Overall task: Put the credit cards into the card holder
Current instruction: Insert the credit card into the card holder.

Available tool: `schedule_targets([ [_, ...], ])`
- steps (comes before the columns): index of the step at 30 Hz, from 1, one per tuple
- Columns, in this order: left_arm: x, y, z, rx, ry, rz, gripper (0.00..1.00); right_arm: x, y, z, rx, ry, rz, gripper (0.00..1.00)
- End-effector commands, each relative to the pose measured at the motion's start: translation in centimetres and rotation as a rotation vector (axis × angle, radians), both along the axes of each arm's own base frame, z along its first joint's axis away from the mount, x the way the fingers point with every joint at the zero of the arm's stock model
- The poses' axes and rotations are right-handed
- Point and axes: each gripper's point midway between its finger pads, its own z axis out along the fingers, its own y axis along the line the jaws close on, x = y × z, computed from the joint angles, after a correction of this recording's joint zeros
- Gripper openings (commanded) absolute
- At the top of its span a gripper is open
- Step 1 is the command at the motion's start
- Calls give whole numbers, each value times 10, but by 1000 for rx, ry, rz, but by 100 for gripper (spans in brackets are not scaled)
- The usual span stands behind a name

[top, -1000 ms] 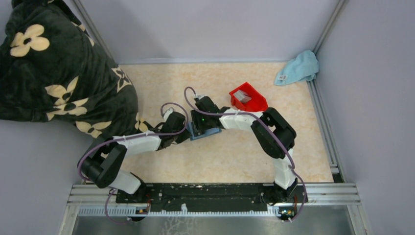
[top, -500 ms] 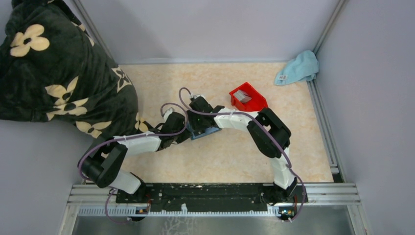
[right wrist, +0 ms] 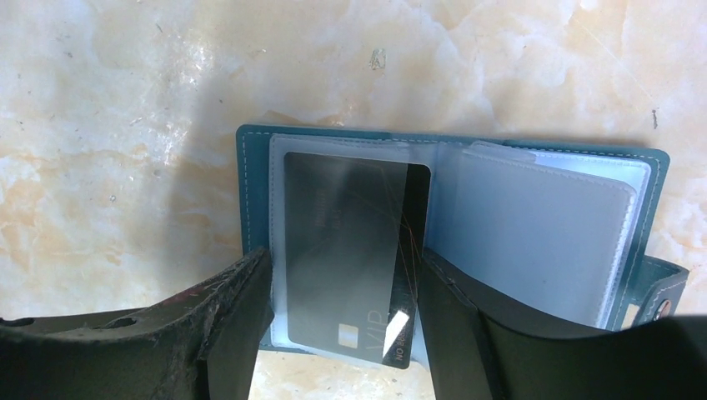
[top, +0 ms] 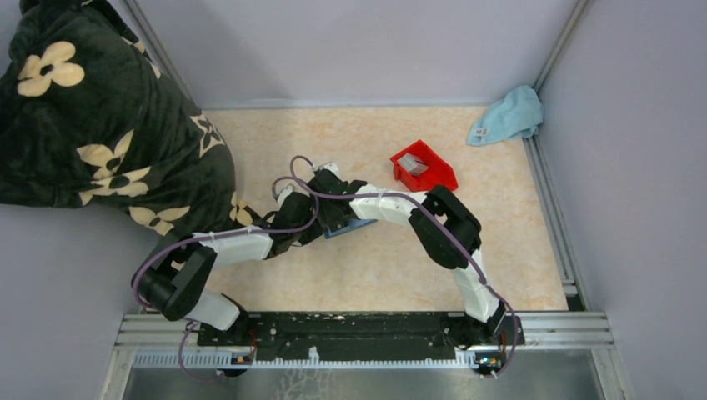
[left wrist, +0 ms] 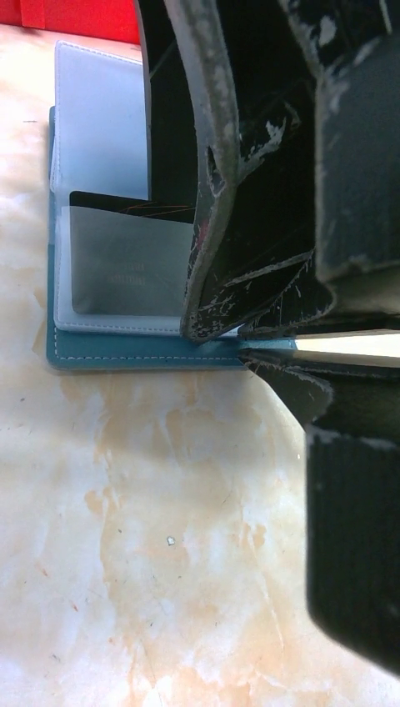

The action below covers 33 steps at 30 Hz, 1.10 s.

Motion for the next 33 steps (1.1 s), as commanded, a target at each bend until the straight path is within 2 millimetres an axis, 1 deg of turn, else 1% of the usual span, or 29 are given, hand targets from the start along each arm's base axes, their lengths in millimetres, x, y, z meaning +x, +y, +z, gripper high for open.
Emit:
schedule_targets([
  [1, -61, 44, -63, 186, 249, -26, 17, -22, -69, -86, -314, 129, -39, 64],
  [5, -63, 43, -65, 180, 255, -29, 17, -24, -72, -89, -339, 131, -39, 64],
  [10, -63, 43, -65, 175, 256, -28, 17, -25, -75, -89, -349, 129, -50, 53],
  [13, -63, 43, -64, 175, 255, -25, 17, -24, -76, -86, -343, 117, -58, 51],
  [14, -64, 43, -65, 176, 257, -26, 17, -24, -76, -84, -338, 112, -58, 52],
  [16, -64, 44, -65, 179, 259, -26, 17, -22, -74, -79, -326, 101, -59, 57],
  [18, -65, 45, -66, 182, 261, -23, 17, -20, -73, -72, -320, 87, -57, 60],
  [20, -66, 45, -67, 185, 264, -23, 17, -17, -72, -64, -316, 70, -57, 63],
  [21, -66, 46, -67, 187, 266, -22, 17, -15, -72, -60, -314, 61, -57, 66],
  [22, -66, 46, -67, 188, 267, -21, 17, -13, -71, -55, -307, 49, -60, 67],
  [27, -66, 47, -66, 191, 267, -18, 17, -5, -70, -39, -259, 21, -73, 69],
  [33, -67, 49, -66, 200, 269, -16, 17, 4, -71, -26, -190, 1, -101, 68],
])
